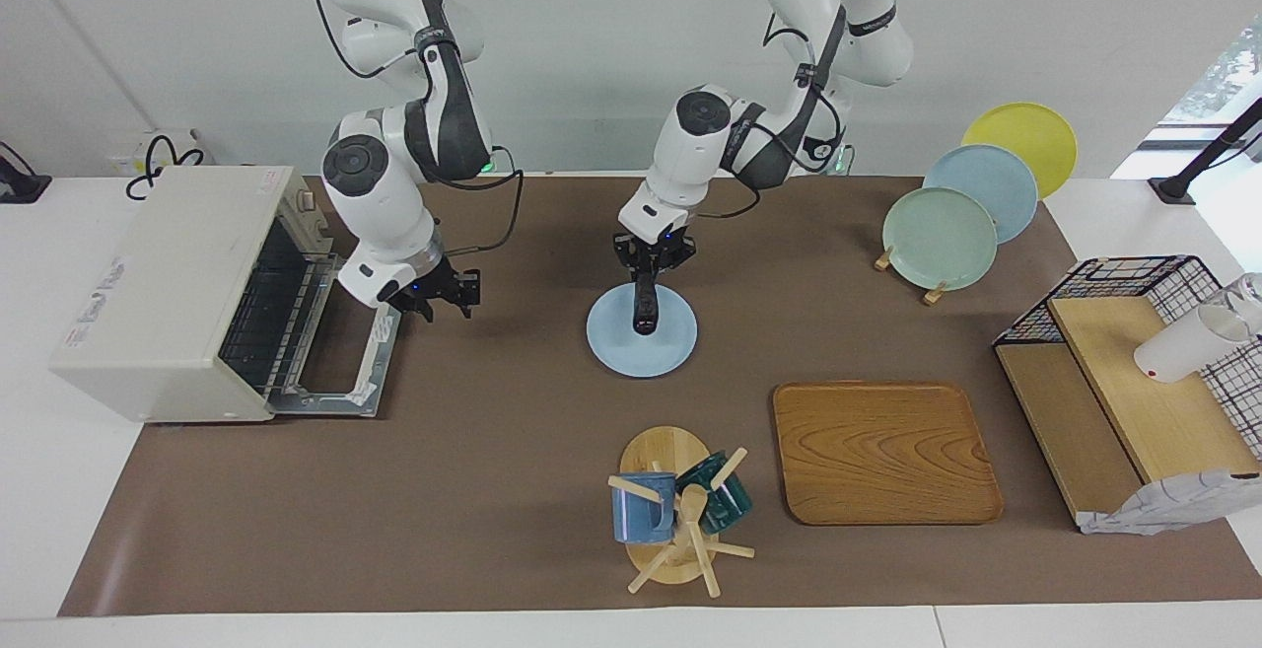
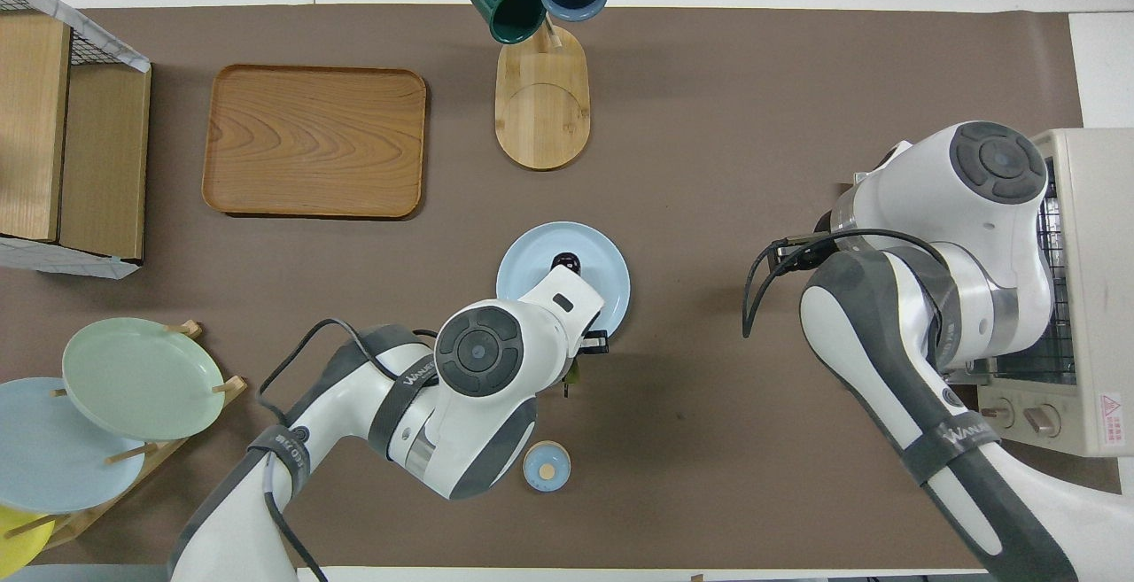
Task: Put eggplant into oven
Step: 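Place the eggplant on the plate with the left gripper while the right gripper approaches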
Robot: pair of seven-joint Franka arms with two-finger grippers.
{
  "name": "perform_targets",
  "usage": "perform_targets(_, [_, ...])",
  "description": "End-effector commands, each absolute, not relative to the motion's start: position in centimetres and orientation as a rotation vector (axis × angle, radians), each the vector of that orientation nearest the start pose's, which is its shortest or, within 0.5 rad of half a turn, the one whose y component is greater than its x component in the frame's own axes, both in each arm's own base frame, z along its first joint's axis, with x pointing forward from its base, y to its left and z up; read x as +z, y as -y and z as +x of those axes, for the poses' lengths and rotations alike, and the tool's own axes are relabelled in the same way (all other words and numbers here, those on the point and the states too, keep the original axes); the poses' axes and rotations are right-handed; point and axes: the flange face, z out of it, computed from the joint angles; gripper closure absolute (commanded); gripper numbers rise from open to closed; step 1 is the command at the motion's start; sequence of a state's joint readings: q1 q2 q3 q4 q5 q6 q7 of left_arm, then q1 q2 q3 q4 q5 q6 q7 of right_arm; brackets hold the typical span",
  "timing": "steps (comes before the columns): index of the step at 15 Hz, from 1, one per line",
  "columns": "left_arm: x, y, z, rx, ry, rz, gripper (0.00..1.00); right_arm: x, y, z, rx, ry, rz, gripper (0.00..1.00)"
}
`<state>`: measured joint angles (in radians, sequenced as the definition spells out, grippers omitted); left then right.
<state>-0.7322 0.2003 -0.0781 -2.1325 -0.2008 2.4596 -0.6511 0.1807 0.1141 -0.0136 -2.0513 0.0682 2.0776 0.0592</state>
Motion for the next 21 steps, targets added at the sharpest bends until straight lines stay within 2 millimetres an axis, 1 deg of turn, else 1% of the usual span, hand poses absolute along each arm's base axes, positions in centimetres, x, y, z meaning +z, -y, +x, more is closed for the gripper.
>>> perform_targets(1, [31.8, 42.0, 40.5, 0.007, 0.024, -3.349, 1.0, 37.8, -9.7, 55.4, 0.148, 0.098, -3.084, 0.41])
perform_targets(2, [31.8, 41.9, 40.6, 0.007, 0.016, -3.348, 0.81, 37.8, -9.7, 55.4, 0.148, 0.098, -3.084, 0.41])
perform_targets(3, [31.8, 41.8, 40.7, 0.005, 0.008, -3.348, 0.01, 37.8, -9.8, 55.3, 0.148, 0.101, -3.084, 0.41])
perform_targets(7, [32.5, 41.4, 40.9, 0.006, 0.004, -3.348, 0.0, 37.9, -10.0, 55.3, 0.153, 0.106, -3.084, 0.41])
perform_targets(8, [32.5, 41.2, 41.1, 0.012, 0.008, -3.346, 0.0, 38.2, -10.4, 55.4, 0.148, 0.118, -3.083, 0.41])
perform_targets(9, [32.7, 41.0, 41.3, 0.013, 0.014, -3.345, 0.0, 38.9, -11.9, 55.6, 0.134, 0.149, -3.079, 0.41])
perform_targets(10, [33.1, 40.9, 41.2, 0.016, 0.009, -3.345, 0.0, 39.7, -13.8, 55.4, 0.133, 0.186, -3.078, 0.41])
perform_targets(11, [33.4, 40.8, 41.2, 0.019, 0.002, -3.344, 0.0, 40.3, -16.7, 54.9, 0.121, 0.195, -3.08, 0.41])
perform_targets(12, [33.9, 40.4, 41.4, 0.028, 0.007, -3.339, 0.0, 40.5, -19.2, 54.3, 0.112, 0.16, -3.084, 0.41])
perform_targets(13, [34.7, 38.9, 42.5, 0.027, 0.019, -3.339, 0.0, 40.6, -21.2, 53.7, 0.101, 0.127, -3.085, 0.41])
perform_targets(14, [35.6, 37.0, 44.0, 0.039, 0.008, -3.333, 0.0, 40.9, -22.9, 52.9, 0.102, 0.153, -3.085, 0.41])
perform_targets(15, [36.4, 34.9, 45.5, 0.072, -0.027, -3.321, 0.0, 41.1, -23.6, 52.6, 0.106, 0.162, -3.084, 0.41])
perform_targets(16, [36.9, 32.3, 47.5, 0.102, -0.056, -3.312, 0.0, 41.0, -23.6, 52.5, 0.115, 0.146, -3.084, 0.41])
perform_targets(17, [37.6, 30.2, 49.1, 0.109, -0.076, -3.313, 0.0, 41.0, -23.7, 52.4, 0.116, 0.138, -3.084, 0.41])
perform_targets(18, [37.9, 28.2, 50.3, 0.112, -0.086, -3.314, 0.0, 41.0, -24.3, 52.2, 0.115, 0.145, -3.077, 0.41])
perform_targets(19, [37.9, 26.0, 51.4, 0.115, -0.087, -3.315, 0.0, 40.9, -26.1, 51.3, 0.097, 0.146, -3.073, 0.41])
perform_targets(20, [38.1, 23.8, 52.5, 0.114, -0.081, -3.322, 0.0, 41.1, -27.9, 50.9, 0.043, 0.101, -3.063, 0.41])
perform_targets(21, [38.6, 22.1, 53.3, 0.107, -0.091, -3.336, 0.0, 41.4, -30.3, 50.1, -0.023, 0.091, -3.042, 0.41])
